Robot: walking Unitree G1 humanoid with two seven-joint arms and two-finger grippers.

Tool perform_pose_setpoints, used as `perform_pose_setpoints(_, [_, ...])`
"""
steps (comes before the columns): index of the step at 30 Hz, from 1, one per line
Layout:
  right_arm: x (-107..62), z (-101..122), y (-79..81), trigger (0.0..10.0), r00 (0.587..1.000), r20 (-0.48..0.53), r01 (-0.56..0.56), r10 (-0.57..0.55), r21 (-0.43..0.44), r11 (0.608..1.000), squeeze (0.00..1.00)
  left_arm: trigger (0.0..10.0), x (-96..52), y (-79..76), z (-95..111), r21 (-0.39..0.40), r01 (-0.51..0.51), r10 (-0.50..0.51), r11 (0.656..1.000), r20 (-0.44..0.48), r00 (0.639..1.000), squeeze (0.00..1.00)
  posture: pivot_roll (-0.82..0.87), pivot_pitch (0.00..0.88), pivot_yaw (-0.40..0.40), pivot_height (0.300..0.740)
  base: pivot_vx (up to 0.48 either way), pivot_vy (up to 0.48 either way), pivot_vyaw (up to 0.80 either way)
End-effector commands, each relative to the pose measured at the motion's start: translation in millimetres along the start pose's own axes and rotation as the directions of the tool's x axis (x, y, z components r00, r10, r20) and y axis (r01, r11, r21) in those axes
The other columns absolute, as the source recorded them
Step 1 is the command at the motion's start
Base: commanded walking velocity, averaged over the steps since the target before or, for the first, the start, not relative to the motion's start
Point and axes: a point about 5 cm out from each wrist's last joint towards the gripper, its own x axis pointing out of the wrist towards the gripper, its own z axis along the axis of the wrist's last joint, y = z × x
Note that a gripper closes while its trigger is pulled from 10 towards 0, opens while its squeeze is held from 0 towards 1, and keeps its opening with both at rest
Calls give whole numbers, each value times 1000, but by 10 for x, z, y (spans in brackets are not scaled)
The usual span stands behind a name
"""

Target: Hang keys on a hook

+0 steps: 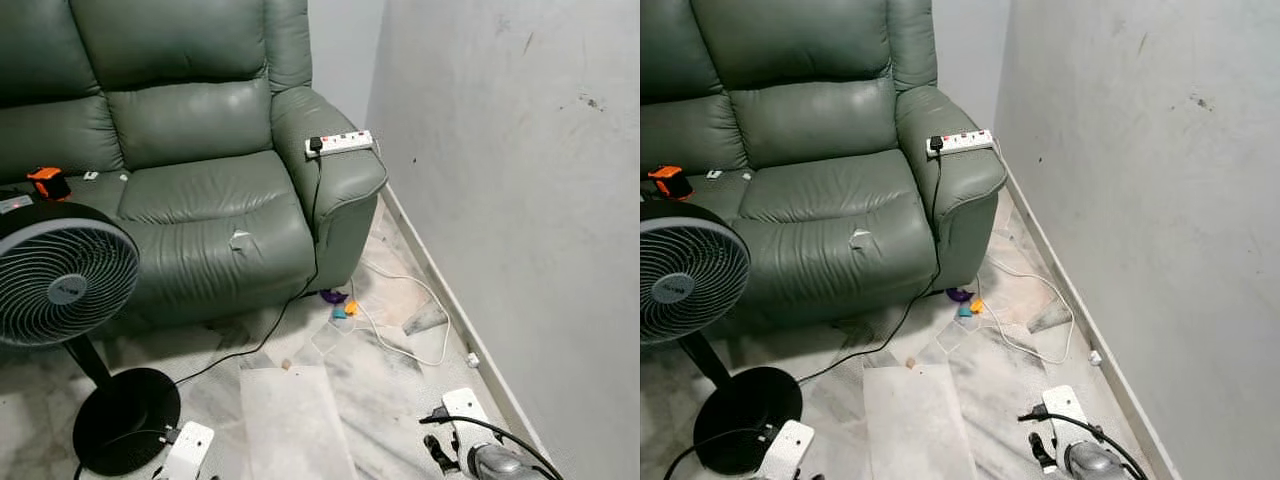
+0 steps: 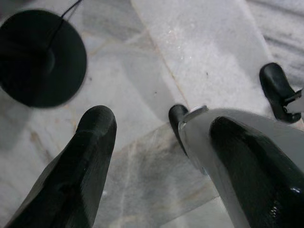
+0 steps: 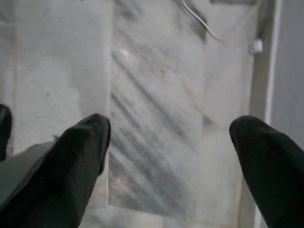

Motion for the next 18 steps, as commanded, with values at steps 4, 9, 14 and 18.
perform_pose_setpoints(4, [0,-24,17,10000,1000,-13,-5,5,19,1000,0,10000,-13,0,-89,10,2,-2,1000,-28,1000,0,64,62,6,740,0,0,-728])
perform_pose_setpoints(9, [1,-30,21,10000,1000,-18,-5,6,21,1000,0,10000,-9,-21,-84,10,3,-2,1000,-25,1000,0,65,62,9,740,0,0,-800])
perform_pose_setpoints(14, [1,-30,28,10000,1000,-17,-7,7,19,1000,0,10000,-7,-54,-103,12,7,-6,1000,-27,1000,0,64,63,10,740,0,0,-800])
perform_pose_setpoints(18, [2,-27,32,10000,1000,-16,-9,9,17,1000,0,10000,-3,-81,-106,14,10,-10,1000,-28,1000,0,64,63,10,740,0,0,-800])
